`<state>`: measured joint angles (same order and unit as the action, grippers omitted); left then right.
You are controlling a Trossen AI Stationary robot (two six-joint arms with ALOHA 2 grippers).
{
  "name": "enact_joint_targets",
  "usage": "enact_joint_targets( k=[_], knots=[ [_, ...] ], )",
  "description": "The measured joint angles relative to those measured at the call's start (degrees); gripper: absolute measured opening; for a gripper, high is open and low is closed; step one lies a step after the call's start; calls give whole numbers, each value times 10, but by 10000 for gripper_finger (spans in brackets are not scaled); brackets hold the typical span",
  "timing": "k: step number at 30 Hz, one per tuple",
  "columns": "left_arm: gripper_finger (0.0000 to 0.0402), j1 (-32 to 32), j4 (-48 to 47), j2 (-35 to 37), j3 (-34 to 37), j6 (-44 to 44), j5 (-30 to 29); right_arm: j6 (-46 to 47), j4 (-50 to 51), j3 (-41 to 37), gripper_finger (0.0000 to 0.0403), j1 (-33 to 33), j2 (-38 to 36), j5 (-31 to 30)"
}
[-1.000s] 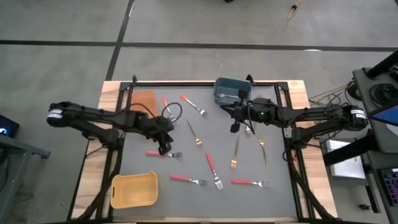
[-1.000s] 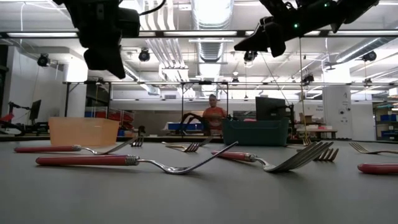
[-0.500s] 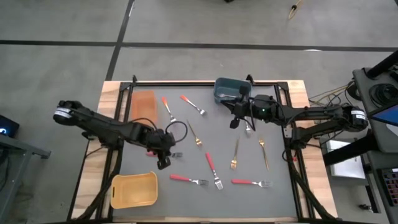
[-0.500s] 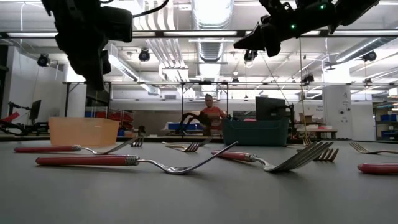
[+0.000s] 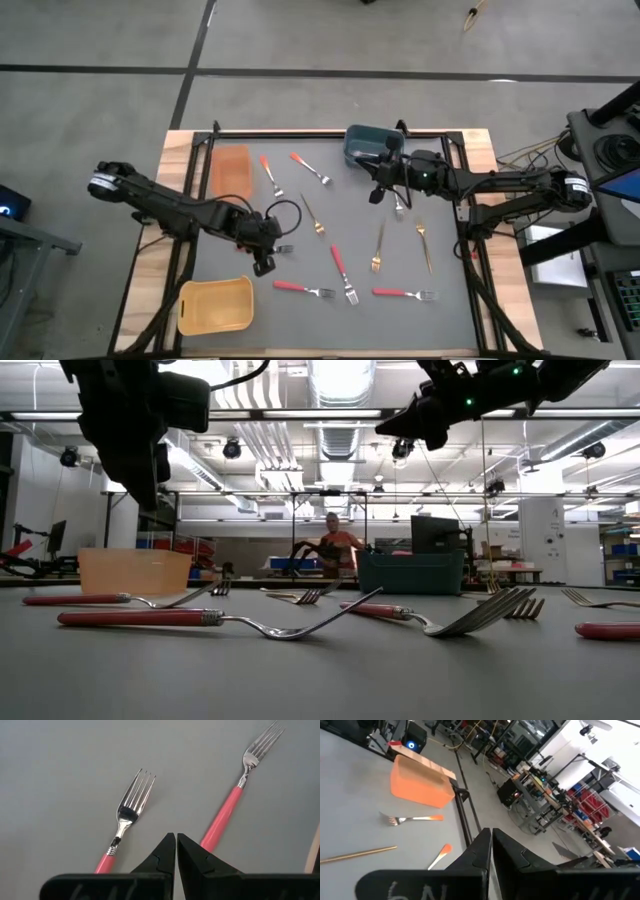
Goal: Sort silverware by color (type)
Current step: Put the pink fork into the yellow bin
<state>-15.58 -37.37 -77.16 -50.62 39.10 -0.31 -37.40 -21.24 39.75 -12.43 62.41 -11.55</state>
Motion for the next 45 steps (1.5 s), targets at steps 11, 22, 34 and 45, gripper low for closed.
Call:
enact_joint_targets(
  k=[11, 22, 34, 45],
  knots=[
    [0, -18, 0, -11, 0, 36, 10, -9, -5, 0, 9, 0, 0, 0],
    [0, -38, 1, -11, 0, 65, 10, -6, -5, 0, 9, 0, 0, 1],
    [0, -54, -1, -13, 0, 38, 7, 7, -5, 0, 9, 0, 0, 1],
    [0, -68, -8, -39, -17, -5, -51, 22, 0, 0, 9, 0, 0, 1]
  ],
)
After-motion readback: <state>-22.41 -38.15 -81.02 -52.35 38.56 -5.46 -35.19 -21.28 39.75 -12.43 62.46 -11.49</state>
